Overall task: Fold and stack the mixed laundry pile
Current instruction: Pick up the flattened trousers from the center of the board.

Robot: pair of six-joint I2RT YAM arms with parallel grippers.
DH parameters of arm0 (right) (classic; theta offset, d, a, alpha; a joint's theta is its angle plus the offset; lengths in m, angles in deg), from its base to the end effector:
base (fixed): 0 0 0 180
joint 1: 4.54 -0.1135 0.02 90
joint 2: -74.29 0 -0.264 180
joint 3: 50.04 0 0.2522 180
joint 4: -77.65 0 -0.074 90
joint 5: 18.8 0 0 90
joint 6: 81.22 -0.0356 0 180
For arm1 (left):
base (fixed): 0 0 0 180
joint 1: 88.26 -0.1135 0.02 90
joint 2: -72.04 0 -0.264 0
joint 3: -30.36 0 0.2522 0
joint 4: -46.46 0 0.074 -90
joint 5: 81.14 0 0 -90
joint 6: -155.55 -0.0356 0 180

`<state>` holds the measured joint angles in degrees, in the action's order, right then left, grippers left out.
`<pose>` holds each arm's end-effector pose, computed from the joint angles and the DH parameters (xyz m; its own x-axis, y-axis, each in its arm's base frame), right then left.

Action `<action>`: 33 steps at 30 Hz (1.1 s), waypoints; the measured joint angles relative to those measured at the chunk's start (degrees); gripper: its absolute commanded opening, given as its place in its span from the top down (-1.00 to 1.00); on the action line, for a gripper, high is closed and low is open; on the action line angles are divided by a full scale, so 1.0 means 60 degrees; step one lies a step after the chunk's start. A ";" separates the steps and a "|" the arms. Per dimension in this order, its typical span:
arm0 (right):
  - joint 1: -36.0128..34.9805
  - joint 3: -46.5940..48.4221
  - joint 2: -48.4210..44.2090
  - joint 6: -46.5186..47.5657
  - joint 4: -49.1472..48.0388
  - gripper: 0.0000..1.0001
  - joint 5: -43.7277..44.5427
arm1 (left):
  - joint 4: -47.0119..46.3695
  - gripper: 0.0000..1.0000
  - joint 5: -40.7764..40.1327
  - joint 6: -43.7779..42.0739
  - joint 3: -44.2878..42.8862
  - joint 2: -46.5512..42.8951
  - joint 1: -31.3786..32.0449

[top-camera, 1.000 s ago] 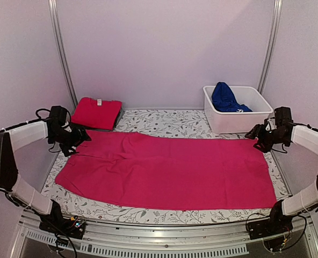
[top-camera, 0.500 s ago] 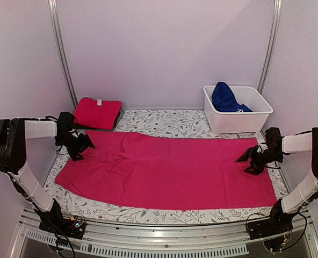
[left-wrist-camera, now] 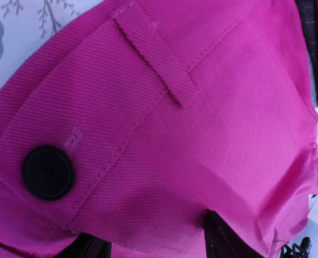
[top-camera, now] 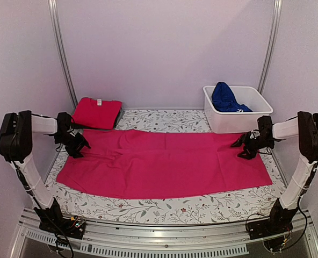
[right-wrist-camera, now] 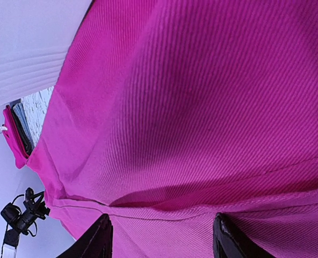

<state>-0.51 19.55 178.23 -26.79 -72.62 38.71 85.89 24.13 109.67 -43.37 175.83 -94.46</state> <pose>0.3378 -0.0046 0.1339 -0.8315 0.5505 -0.0745 0.3796 0.6611 0.6472 0.3382 0.0273 0.1421 -0.6598 -0.7472 -0.0798 -0.6572 0.6252 -0.4210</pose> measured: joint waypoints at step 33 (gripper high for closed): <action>0.2157 -0.2561 -0.4014 -0.2874 0.5442 -0.03 0.4437 | 0.4127 -0.59 -0.1657 0.3344 0.3228 -0.5082 -0.1796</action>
<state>12.43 4.19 154.15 -44.03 -39.96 65.33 110.65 14.18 129.73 -24.00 145.34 -105.24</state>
